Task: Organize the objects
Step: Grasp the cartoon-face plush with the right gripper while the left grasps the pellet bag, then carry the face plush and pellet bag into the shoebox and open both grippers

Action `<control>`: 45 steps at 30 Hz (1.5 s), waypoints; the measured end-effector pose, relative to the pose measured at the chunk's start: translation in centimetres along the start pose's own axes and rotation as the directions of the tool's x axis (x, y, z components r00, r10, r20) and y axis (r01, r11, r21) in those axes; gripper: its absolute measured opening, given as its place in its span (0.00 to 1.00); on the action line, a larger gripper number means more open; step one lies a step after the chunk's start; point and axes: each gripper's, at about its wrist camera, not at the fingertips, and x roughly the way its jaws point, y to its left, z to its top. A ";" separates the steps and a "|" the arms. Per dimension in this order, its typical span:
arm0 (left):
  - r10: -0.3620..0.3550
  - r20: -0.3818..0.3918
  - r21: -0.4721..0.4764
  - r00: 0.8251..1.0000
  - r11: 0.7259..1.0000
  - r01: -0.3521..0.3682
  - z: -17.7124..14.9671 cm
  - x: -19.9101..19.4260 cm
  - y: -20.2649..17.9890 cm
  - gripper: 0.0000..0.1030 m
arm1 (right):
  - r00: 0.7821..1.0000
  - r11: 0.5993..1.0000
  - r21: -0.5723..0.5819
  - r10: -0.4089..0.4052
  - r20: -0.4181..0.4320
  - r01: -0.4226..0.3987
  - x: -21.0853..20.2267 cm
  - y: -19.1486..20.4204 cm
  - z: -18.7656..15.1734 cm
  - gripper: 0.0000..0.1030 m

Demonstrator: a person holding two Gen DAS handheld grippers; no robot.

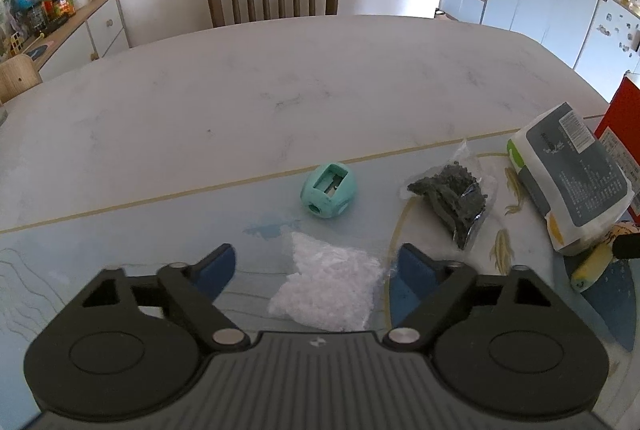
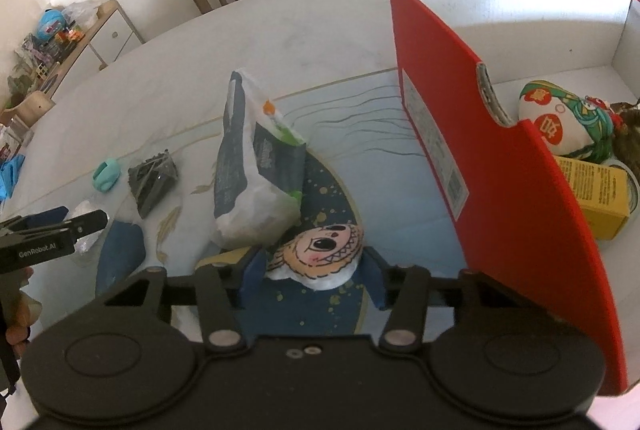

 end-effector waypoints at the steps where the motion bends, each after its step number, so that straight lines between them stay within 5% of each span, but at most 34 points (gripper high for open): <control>1: -0.001 -0.004 -0.001 1.000 1.000 0.001 0.0 0.0 0.0 0.74 | 1.000 1.000 0.002 -0.001 -0.001 0.001 0.0 0.0 0.0 0.46; 12: 0.024 -0.018 0.021 1.000 1.000 -0.024 -0.8 -0.8 -1.3 0.38 | 1.000 1.000 -0.017 0.005 0.028 -0.005 -1.0 0.2 -0.3 0.40; 30: -0.009 -0.046 0.025 0.999 1.000 0.011 -0.8 -6.2 -4.6 0.36 | 0.995 0.997 -0.040 0.065 0.074 -0.062 -6.8 -0.6 -1.8 0.40; 45: -0.120 0.001 0.092 0.993 0.989 0.120 1.3 -12.1 -12.4 0.36 | 0.981 0.991 -0.065 0.126 0.147 -0.118 -12.1 -2.8 -1.4 0.40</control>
